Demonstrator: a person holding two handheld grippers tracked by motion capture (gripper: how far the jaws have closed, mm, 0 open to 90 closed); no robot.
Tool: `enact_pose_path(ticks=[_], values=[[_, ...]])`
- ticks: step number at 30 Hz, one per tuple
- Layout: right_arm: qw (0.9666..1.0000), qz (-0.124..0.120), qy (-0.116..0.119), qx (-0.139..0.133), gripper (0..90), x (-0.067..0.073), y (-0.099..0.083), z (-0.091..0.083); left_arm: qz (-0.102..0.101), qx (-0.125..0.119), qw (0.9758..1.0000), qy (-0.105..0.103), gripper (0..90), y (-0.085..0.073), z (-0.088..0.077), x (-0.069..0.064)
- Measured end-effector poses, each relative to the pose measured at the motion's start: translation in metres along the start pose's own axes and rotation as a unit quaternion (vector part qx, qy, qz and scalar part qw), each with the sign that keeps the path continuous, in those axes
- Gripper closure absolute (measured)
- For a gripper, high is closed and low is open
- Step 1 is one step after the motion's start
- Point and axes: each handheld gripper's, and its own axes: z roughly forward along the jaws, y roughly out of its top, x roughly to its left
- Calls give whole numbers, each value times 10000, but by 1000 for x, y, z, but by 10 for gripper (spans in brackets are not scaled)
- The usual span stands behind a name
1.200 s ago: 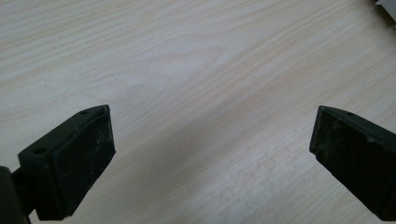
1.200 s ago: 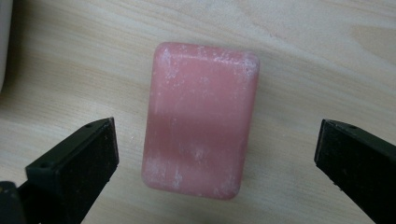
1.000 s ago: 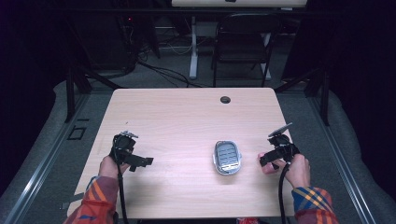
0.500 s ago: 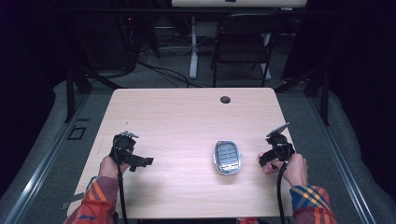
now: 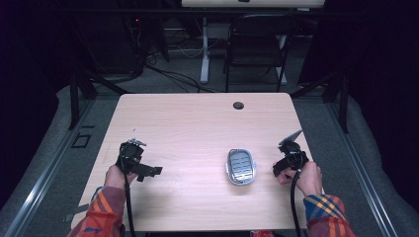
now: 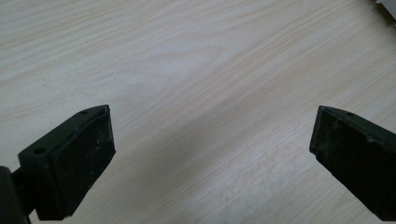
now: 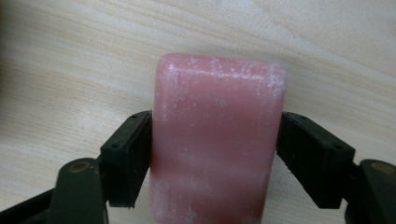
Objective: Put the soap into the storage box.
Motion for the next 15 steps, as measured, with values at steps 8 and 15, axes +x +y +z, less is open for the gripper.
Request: enact_pose_path(ticks=[8,15], values=[[10000,-27,-16,83,337,-1,1,1,-1,1,10000,0,0,0,0,0],[9999,-38,-70,114,362,-1,1,0,2,3,10000,-3,0,0,0,0]])
